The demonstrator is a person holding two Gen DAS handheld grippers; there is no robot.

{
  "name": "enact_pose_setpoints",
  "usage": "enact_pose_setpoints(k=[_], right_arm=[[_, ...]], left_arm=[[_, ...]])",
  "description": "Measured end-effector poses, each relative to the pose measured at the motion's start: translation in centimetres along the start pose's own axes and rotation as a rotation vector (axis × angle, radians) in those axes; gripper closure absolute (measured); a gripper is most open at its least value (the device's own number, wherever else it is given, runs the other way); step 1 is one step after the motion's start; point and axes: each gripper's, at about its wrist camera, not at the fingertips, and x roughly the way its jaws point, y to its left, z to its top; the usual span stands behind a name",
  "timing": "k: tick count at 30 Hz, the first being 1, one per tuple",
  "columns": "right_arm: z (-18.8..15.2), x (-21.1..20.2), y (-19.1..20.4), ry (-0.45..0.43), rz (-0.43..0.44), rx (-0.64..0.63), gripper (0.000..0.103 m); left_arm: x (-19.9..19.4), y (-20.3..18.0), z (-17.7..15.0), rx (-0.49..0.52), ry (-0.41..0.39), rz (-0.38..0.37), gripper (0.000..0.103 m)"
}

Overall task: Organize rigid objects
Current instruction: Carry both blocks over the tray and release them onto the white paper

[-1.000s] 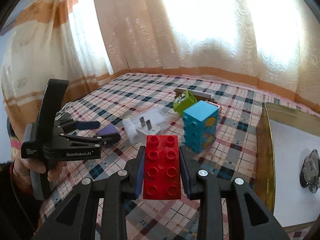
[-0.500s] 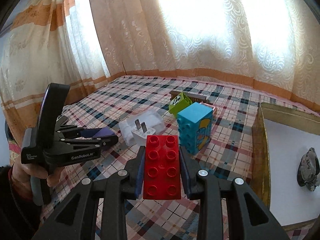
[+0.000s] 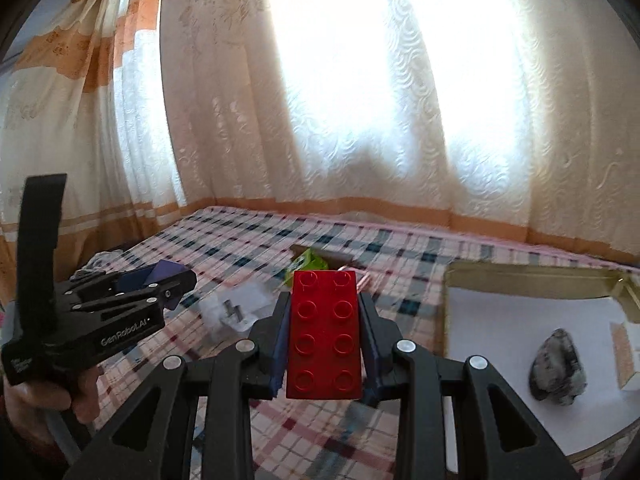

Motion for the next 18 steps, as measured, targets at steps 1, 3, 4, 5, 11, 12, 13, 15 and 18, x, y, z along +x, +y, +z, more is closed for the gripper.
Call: enact_pose_setpoints(k=[1, 3, 4, 5, 11, 12, 13, 15, 18], right_arm=[[0.1, -0.1, -0.3, -0.004, -0.005, 0.004, 0.069], [0.2, -0.3, -0.8, -0.011, -0.011, 0.017, 0.069], [0.3, -0.4, -1.1, -0.016, -0.017, 0.021, 0.069], [0.3, -0.6, -1.4, -0.024, -0.024, 0.025, 0.069], [0.4, -1.8, -4.0, -0.048, -0.056, 0.054, 0.069], [0.4, -2.1, -4.4, -0.052, -0.062, 0.062, 0.069], [0.4, -2.2, -5.0, -0.055, -0.066, 0.07, 0.069], [0.3, -2.8, -6.2, -0.064, -0.088, 0.084, 0.069], [0.3, -3.4, -7.5, -0.077, -0.118, 0.1, 0.069]], left_arm=[[-0.1, -0.6, 0.1, 0.002, -0.003, -0.005, 0.064], [-0.2, -1.8, 0.4, 0.006, -0.01, -0.015, 0.064], [-0.3, -2.4, 0.5, 0.009, -0.014, -0.024, 0.064], [-0.5, -3.0, 0.5, 0.011, -0.018, -0.029, 0.064], [-0.8, -6.1, 1.1, 0.017, -0.035, -0.072, 0.064], [-0.8, -6.7, 1.2, 0.02, -0.036, -0.079, 0.064], [-0.8, -7.3, 1.3, 0.027, -0.038, -0.086, 0.064], [-1.0, -8.4, 1.5, 0.036, -0.042, -0.098, 0.064], [-1.1, -10.2, 1.7, 0.05, -0.049, -0.121, 0.064]])
